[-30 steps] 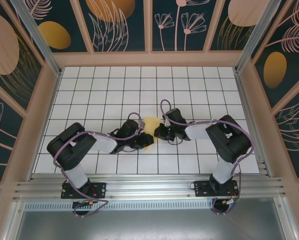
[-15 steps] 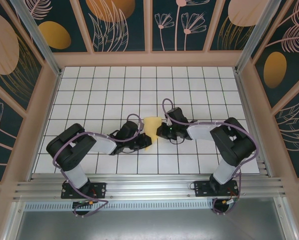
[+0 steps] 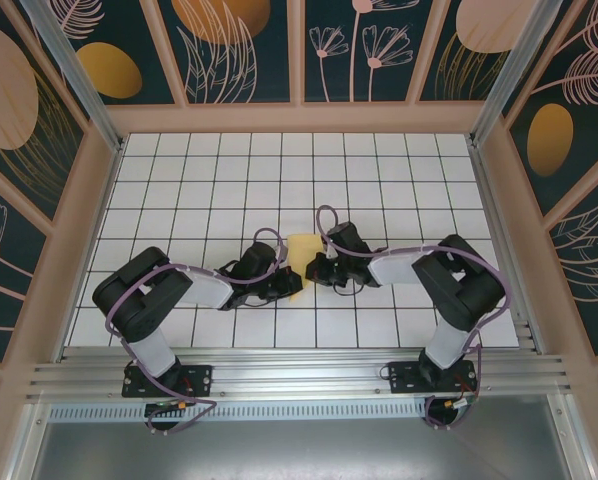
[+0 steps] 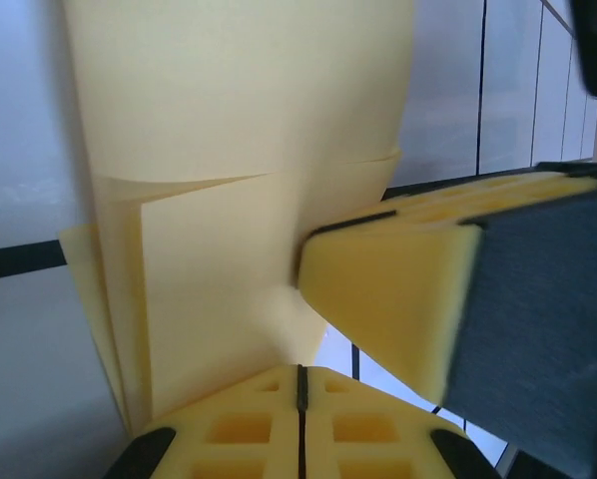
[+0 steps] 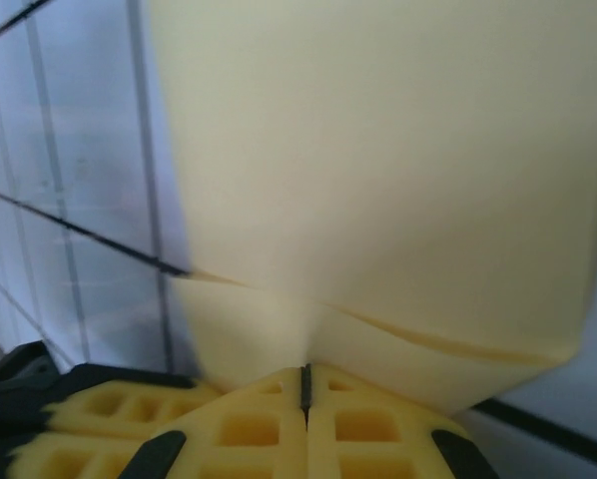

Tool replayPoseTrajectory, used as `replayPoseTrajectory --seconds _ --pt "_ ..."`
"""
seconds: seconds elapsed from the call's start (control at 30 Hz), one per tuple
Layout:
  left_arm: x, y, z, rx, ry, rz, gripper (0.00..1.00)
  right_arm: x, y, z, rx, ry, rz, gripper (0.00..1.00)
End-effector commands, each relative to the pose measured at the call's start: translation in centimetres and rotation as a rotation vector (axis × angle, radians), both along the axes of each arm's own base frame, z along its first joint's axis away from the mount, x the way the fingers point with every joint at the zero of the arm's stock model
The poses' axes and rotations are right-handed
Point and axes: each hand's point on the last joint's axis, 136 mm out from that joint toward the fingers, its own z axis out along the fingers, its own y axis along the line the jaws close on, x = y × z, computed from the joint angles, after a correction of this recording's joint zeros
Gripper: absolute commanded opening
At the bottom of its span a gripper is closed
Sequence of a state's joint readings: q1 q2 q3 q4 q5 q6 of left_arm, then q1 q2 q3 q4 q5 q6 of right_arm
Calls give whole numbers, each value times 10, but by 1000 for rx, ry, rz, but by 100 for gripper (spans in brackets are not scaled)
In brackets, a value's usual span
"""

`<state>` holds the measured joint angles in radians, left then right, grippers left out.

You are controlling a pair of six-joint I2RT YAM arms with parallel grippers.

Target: Fold a paper plane with a square sheet of paper (pick it up from the middle)

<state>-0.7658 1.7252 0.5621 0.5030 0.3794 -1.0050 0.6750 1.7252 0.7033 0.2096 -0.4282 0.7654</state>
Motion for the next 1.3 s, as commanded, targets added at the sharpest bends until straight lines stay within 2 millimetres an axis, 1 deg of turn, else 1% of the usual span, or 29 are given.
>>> replayPoseTrajectory --seconds 0.0,0.1,0.23,0.27,0.3,0.4,0.5,0.6,0.73,0.8,0.87,0.93,1.0,1.07,1.1,1.2,1.27 --pt "-30 39 -53 211 133 1 8 11 -24 -24 -98 0 -78 0" --pt "-36 44 -59 227 143 -4 7 22 -36 -27 -132 -16 -108 1" --pt "-40 52 -65 249 153 4 6 40 -61 -30 -179 -33 -177 1" --pt "-41 52 -66 249 155 3 6 40 -62 -31 -181 -32 -176 1" --pt "-42 53 -66 248 157 2 5 45 -71 -32 -182 -27 -198 1" --pt "-46 55 -68 246 161 1 5 52 -81 -33 -187 -36 -211 1" --pt "-46 53 -66 230 159 -6 6 56 -88 -37 -183 -26 -225 2" --pt "-46 51 -65 226 158 -13 7 62 -90 -31 -156 -45 -236 2" --pt "-45 49 -65 223 157 -21 7 72 -83 -2 -104 -103 -213 4" --pt "-45 48 -64 225 158 -22 7 76 -78 19 -70 -142 -197 4" --pt "-44 47 -64 225 155 -24 7 75 -67 40 -14 -173 -172 5" --pt "-42 46 -62 221 152 -25 8 68 -54 53 20 -191 -131 6" --pt "-40 43 -60 213 147 -27 8 58 -41 56 31 -193 -96 6" --pt "-38 40 -58 206 144 -29 9 49 -28 56 63 -176 -64 7" --pt "-37 39 -56 202 142 -28 9 39 -16 53 73 -163 -33 7" --pt "-34 36 -53 195 133 -32 10 29 -5 38 67 -129 -24 7" --pt "-33 33 -51 186 131 -38 10 26 -2 27 61 -100 -22 7"
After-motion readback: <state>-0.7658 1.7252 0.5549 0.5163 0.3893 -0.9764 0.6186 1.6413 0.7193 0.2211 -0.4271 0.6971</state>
